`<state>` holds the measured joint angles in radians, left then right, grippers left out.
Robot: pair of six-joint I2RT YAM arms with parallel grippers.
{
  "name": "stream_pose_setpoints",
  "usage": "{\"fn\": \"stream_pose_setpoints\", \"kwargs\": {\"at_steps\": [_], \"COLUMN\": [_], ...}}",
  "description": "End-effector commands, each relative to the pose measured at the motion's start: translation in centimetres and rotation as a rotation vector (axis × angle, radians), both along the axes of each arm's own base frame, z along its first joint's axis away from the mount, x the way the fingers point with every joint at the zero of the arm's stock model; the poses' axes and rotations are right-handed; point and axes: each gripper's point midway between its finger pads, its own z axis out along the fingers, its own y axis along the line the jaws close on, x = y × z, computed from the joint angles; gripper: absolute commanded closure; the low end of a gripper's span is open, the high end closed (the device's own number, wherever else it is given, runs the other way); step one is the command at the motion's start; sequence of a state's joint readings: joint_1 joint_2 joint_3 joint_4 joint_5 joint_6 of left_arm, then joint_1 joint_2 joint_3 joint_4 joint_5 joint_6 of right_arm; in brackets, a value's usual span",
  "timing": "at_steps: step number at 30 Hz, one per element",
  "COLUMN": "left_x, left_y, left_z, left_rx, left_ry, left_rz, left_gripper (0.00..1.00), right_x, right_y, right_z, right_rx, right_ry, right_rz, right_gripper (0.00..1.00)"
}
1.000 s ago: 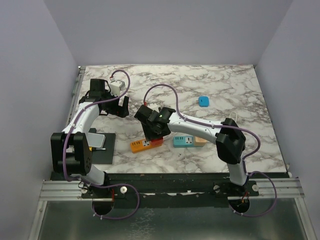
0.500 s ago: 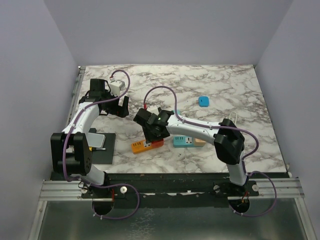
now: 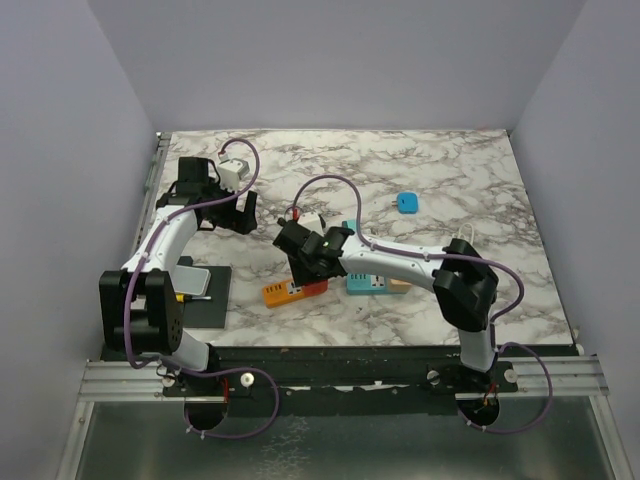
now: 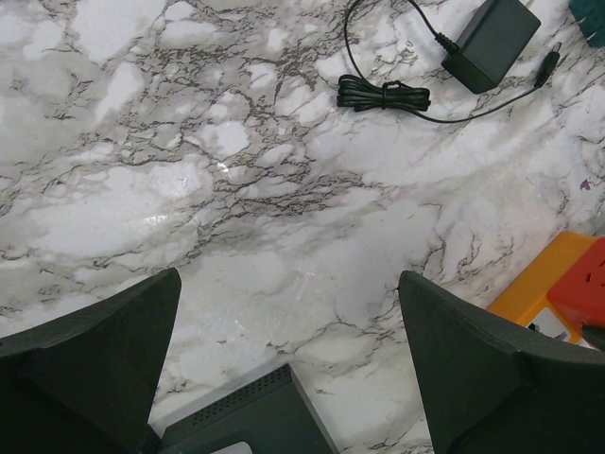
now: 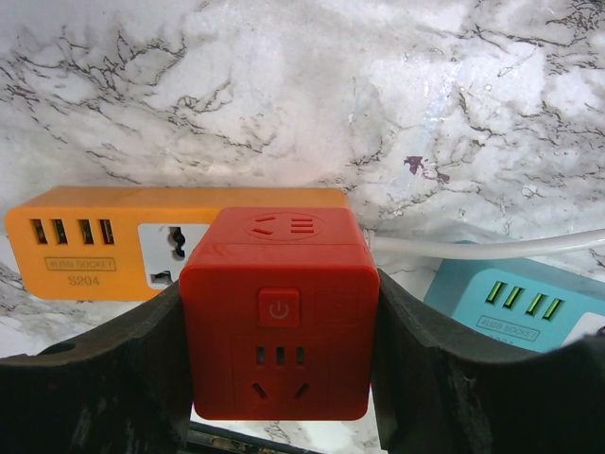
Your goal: Insert the plug
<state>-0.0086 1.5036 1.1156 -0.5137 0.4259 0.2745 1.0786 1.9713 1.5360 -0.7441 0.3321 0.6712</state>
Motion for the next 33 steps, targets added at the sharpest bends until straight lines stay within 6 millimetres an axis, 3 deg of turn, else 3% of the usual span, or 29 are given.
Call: {"fn": "stream_pose_setpoints", "kwargs": {"at_steps": [1, 17, 22, 28, 31, 33], "left_x": [0.2, 0.8, 0.9, 0.9, 1.0, 1.2], "left_y": [0.4, 0.4, 0.3, 0.2, 0.0, -0.1], "left_z": [1.3, 2.3, 2.5, 2.7, 3.0, 3.2], "left_rx": [0.030, 0.027, 0.025, 0.018, 0.012, 0.007], "left_ry": [-0.050, -0.066, -0.066, -0.062, -0.064, -0.063], "left_rz": [0.000, 0.002, -0.005, -0.013, -0.019, -0.022], "left_gripper": [0.01, 0.01, 0.01, 0.01, 0.01, 0.01], "right_x": [-3.7, -5.2, -5.3, -3.3, -2.1, -1.3], "right_y": [-5.1, -7.5, -7.0, -5.1, -4.1, -3.5], "right_z": [-6.5, -9.2, -9.3, -6.2, -3.8, -2.0], "right_rx": [-0.224, -0.311, -0.298, -0.268, -0.234, -0.201], "right_ry": [0.162, 0.209, 0.220, 0.155, 0.110, 0.078], "right_rz": [0.026, 0.029, 0.037, 0.045, 0.033, 0.028], "right_gripper": [0.99, 0.99, 0.98, 0.42, 0.21, 0.12]}}
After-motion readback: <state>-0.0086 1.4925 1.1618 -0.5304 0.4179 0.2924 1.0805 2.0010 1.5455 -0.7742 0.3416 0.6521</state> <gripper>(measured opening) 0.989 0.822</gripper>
